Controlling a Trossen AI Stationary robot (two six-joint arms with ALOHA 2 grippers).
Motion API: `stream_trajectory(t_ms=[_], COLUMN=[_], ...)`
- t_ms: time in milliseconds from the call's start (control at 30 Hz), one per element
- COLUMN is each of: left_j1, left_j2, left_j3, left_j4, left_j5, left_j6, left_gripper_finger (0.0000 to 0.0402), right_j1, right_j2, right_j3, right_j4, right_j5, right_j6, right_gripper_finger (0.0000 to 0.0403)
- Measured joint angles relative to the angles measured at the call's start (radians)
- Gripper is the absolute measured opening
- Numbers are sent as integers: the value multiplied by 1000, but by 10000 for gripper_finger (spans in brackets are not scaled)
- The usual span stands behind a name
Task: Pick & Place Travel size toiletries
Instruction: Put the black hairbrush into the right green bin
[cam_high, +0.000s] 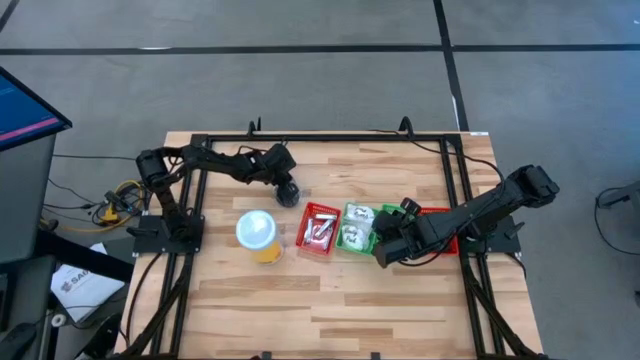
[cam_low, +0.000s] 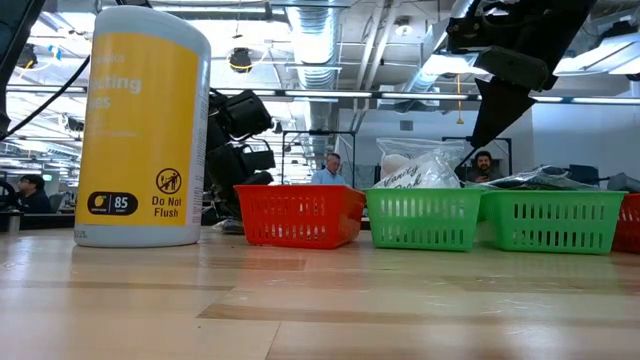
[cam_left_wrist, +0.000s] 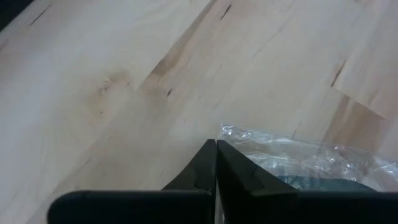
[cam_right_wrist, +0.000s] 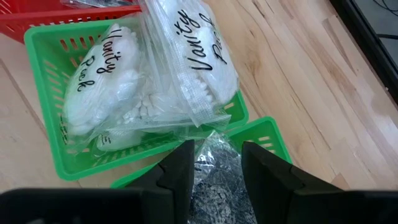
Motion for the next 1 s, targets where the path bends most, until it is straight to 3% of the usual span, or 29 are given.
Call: stream_trajectory(t_ms=[167, 367, 633, 1000], left_j1=[3, 1, -20, -27], left_j2=[-67, -208, -266, -241], left_j3=[-11, -13, -48, -101], left_j4=[-41, -37, -202, -199], left_j5=[36, 171, 197, 231], left_j6=[10, 25, 47, -5], left_gripper_finger=[2, 26, 107, 204], right_j1=[0, 0, 0, 0], right_j2=[0, 0, 0, 0], right_j3=[0, 0, -1, -1], right_j4=[-1, -1, 1, 12], right_j5=[0, 0, 0, 0], right_j6=[0, 0, 0, -1], right_gripper_finger=[123, 123, 123, 122])
